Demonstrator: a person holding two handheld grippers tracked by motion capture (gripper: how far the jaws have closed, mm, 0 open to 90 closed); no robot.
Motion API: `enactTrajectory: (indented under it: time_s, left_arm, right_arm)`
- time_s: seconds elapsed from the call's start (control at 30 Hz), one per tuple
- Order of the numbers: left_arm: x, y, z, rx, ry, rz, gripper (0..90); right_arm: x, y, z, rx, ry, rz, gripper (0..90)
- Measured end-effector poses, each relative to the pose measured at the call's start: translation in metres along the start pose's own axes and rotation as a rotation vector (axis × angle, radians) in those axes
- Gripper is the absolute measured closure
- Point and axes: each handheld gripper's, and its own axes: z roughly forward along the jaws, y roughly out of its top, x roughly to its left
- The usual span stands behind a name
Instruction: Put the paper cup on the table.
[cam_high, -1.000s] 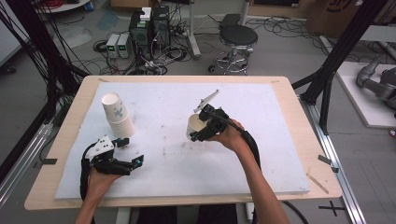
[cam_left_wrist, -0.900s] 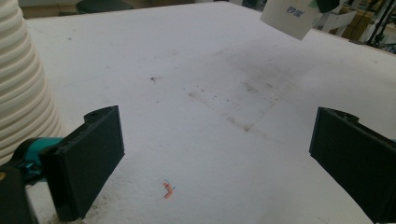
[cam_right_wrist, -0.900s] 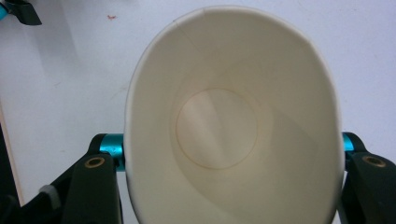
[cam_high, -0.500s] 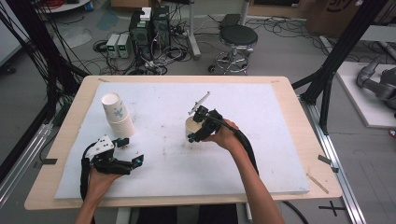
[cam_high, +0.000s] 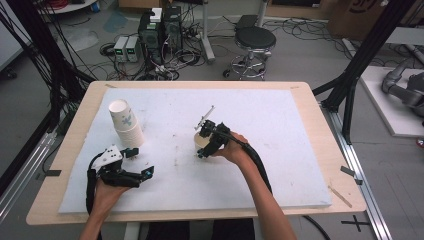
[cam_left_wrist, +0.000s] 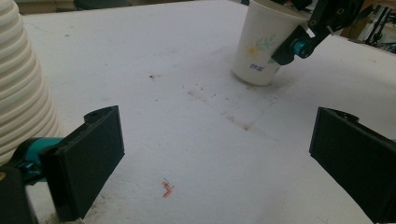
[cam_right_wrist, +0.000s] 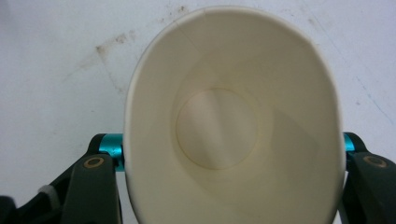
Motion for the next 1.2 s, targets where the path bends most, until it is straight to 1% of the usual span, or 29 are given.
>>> enactTrajectory:
  time_s: [0.1,0.33,0.37,0.4,0.47,0.5,0.53,0.57,0.6,0.7,0.73,0.8,0.87,0.93,0.97,1.0,1.07,1.13,1.17,1.2]
  left_arm:
    - [0.0,0.0,0.0,-0.001,0.002,0.0,3.0]
    - [0.0,0.0,0.0,-0.002,0.002,0.002,3.0]
    - [0.0,0.0,0.0,-0.002,0.0,0.003,3.0]
    - [0.0,0.0,0.0,-0.002,-0.003,0.003,3.0]
    - [0.0,0.0,0.0,-0.003,-0.005,0.003,3.0]
    - [0.0,0.0,0.0,-0.004,-0.003,0.004,3.0]
    - [0.0,0.0,0.0,-0.004,-0.004,0.001,3.0]
    - [0.0,0.0,0.0,-0.004,-0.004,0.002,3.0]
    - [0.0,0.0,0.0,-0.004,-0.005,0.001,3.0]
    - [0.001,0.0,0.0,-0.005,-0.005,-0.005,3.0]
    - [0.001,0.0,-0.001,-0.008,-0.006,-0.007,3.0]
    - [0.001,0.0,-0.001,-0.011,-0.007,-0.011,3.0]
    - [0.001,0.0,-0.001,-0.013,-0.005,-0.011,3.0]
    - [0.001,-0.001,-0.001,-0.013,-0.006,-0.01,3.0]
    - [0.001,-0.001,-0.002,-0.017,-0.004,-0.008,3.0]
    - [0.001,-0.001,-0.002,-0.022,-0.003,-0.007,3.0]
    - [0.001,-0.001,-0.003,-0.027,0.0,-0.004,3.0]
    - [0.0,-0.001,-0.003,-0.03,0.004,-0.006,3.0]
    - [0.001,-0.001,-0.003,-0.029,0.005,-0.003,3.0]
    - [0.001,-0.001,-0.003,-0.027,0.005,-0.003,3.0]
  right_arm:
    - [0.001,0.001,0.001,-0.001,-0.013,-0.008,34.3]
    - [0.002,0.002,0.002,-0.006,-0.01,-0.011,33.4]
    - [0.001,0.001,0.003,-0.014,-0.01,-0.022,31.2]
    - [0.002,0.001,0.004,-0.019,-0.008,-0.021,28.4]
    - [0.0,-0.001,0.006,-0.02,-0.011,-0.004,20.7]
    - [0.0,-0.001,0.007,-0.019,-0.003,0.004,18.1]
    - [0.0,-0.002,0.009,-0.028,-0.002,-0.005,16.4]
    - [0.001,-0.003,0.01,-0.035,-0.015,-0.008,14.7]
    - [0.001,-0.004,0.01,-0.037,-0.012,0.002,14.4]
    - [0.0,-0.006,0.011,-0.041,-0.017,-0.001,14.1]
    - [0.0,-0.007,0.01,-0.053,-0.01,0.004,14.1]
    - [0.0,-0.009,0.009,-0.06,-0.021,0.006,14.1]
    - [0.0,-0.013,0.006,-0.076,-0.014,0.011,14.1]
    - [0.001,-0.018,0.003,-0.087,-0.027,0.018,14.1]
    - [0.002,-0.023,0.001,-0.101,-0.036,0.022,14.1]
    - [0.002,-0.028,-0.002,-0.117,-0.033,0.029,14.1]
    - [0.004,-0.041,-0.009,-0.166,-0.04,0.042,14.1]
    - [0.007,-0.057,-0.017,-0.218,-0.042,0.063,14.1]
    - [0.008,-0.066,-0.021,-0.258,-0.053,0.065,14.1]
    - [0.01,-0.075,-0.025,-0.29,-0.054,0.075,14.2]
